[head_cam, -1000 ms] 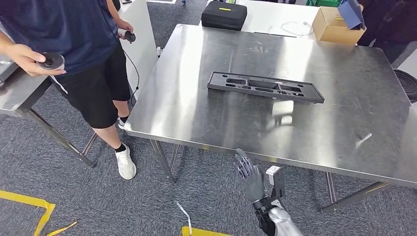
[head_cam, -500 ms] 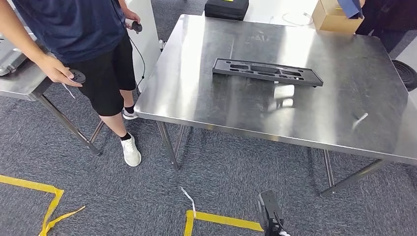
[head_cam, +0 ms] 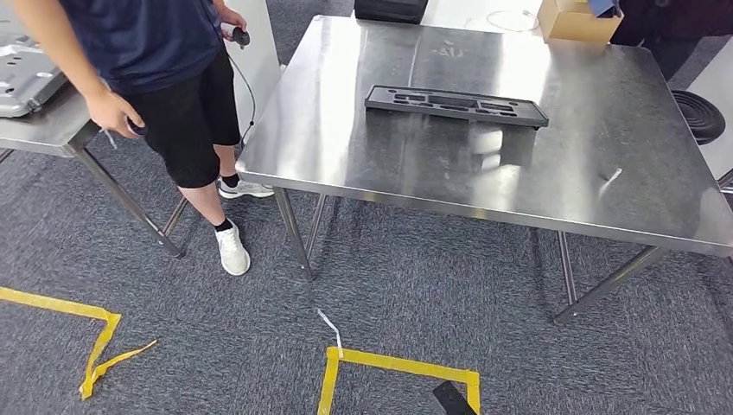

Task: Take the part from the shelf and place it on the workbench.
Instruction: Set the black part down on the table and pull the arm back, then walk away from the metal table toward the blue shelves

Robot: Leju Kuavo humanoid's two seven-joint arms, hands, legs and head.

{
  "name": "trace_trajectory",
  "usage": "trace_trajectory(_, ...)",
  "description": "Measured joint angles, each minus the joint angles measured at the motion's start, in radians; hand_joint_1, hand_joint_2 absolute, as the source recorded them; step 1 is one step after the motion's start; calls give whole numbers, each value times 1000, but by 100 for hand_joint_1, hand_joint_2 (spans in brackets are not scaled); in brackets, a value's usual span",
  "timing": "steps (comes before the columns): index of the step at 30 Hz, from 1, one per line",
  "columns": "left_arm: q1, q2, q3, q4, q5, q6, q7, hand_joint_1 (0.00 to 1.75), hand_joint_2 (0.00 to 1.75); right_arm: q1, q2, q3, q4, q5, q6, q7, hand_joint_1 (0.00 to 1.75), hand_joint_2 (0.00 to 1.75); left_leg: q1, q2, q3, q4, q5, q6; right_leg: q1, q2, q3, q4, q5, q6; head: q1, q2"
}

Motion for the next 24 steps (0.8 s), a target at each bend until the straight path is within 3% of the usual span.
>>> trace_trajectory(3, 1, 0, 0, 0, 0, 5, -1, 0, 0, 15, 1, 23, 14, 11, 13, 62, 0, 0, -6, 3, 0, -34, 13, 20, -4, 0, -12, 2, 8, 21, 1, 0)
trace_trajectory(5, 0, 0, 0, 0, 0, 6, -1, 0, 0, 29, 3, 31, 20, 6, 20, 95, 0, 0, -3, 9, -15, -45, 35, 36, -3, 2, -40, 62, -45, 16, 7, 0)
trace_trajectory(7, 0, 0, 0, 0, -1, 6, -1, 0, 0, 40, 5, 34, 25, 2, 27, 118, 0, 0, -3, 13, -38, -43, 54, 41, -5, 4, -81, 192, -129, 7, 12, 0)
trace_trajectory(8, 0, 0, -1, 0, -1, 5, -1, 0, 0, 44, 6, 38, 27, 5, 31, 126, 0, 0, -4, 16, -51, -41, 63, 41, -7, 5, -94, 255, -156, 10, 13, 0)
trace_trajectory(9, 0, 0, -1, 0, -2, 5, 0, 0, 0, 48, 7, 42, 29, 11, 35, 131, 0, 0, -3, 18, -65, -39, 72, 39, -9, 5, -96, 293, -164, 18, 13, 0)
trace_trajectory(10, 0, 0, -2, 0, -4, 5, 0, 0, 0, 51, 7, 47, 31, 19, 40, 137, 0, 0, -1, 20, -79, -37, 82, 35, -12, 5, -81, 297, -153, 32, 13, 0)
trace_trajectory(11, 0, 0, -3, 0, -5, 5, 0, 0, 0, 53, 7, 54, 32, 29, 43, 140, 0, 0, 2, 21, -94, -32, 90, 31, -17, 5, -48, 263, -130, 47, 13, 0)
trace_trajectory(13, 0, 0, -4, 0, -8, 5, 1, 0, 0, 53, 11, 66, 34, 42, 46, 143, 0, 0, 5, 21, -125, -16, 104, 16, -26, 6, 56, 121, -99, 71, 14, 0)
trace_trajectory(14, -1, 0, -5, -1, -8, 5, 2, 0, 0, 52, 14, 71, 34, 45, 46, 143, 0, 0, 5, 22, -136, -7, 110, 9, -25, 7, 99, 54, -101, 71, 15, 0)
trace_trajectory(16, -1, 0, -7, -2, -9, 6, 3, 0, 0, 50, 19, 77, 35, 48, 46, 143, 0, 0, 3, 22, -149, 3, 125, -3, -18, 9, 128, -6, -120, 58, 16, 0)
trace_trajectory(18, 1, 0, -10, -2, -9, 5, 3, 0, 0, 52, 21, 81, 36, 49, 46, 143, 0, 0, 6, 21, -154, 6, 137, -12, -19, 7, 109, 3, -113, 39, 15, 0)
trace_trajectory(19, 2, 0, -11, -2, -10, 4, 3, 0, 0, 52, 21, 83, 37, 49, 46, 143, 0, 0, 9, 20, -160, 13, 124, -15, -20, 6, 100, 6, -106, 26, 14, 0)
trace_trajectory(20, 2, 0, -12, -2, -10, 3, 2, 0, 0, 52, 22, 84, 37, 49, 46, 142, 0, 0, 12, 18, -169, 36, 92, -18, -20, 5, 90, 6, -96, 10, 13, 0)
trace_trajectory(22, 3, 0, -13, -2, -10, -3, -2, 0, 0, 50, 23, 85, 38, 49, 45, 142, 0, 0, 14, 15, -196, 138, -15, -22, -15, 3, 67, 7, -75, -16, 10, 0)
trace_trajectory(23, 3, 0, -13, -2, -10, -6, -3, 0, 0, 49, 23, 86, 38, 50, 45, 143, 0, 0, 14, 14, -209, 206, -61, -23, -10, 2, 55, 7, -64, -24, 8, 0)
trace_trajectory(24, 2, 0, -13, -2, -10, -8, -4, 0, 0, 49, 23, 87, 38, 51, 45, 144, 0, 0, 14, 13, -214, 263, -84, -23, -5, 1, 42, 9, -52, -27, 8, 0)
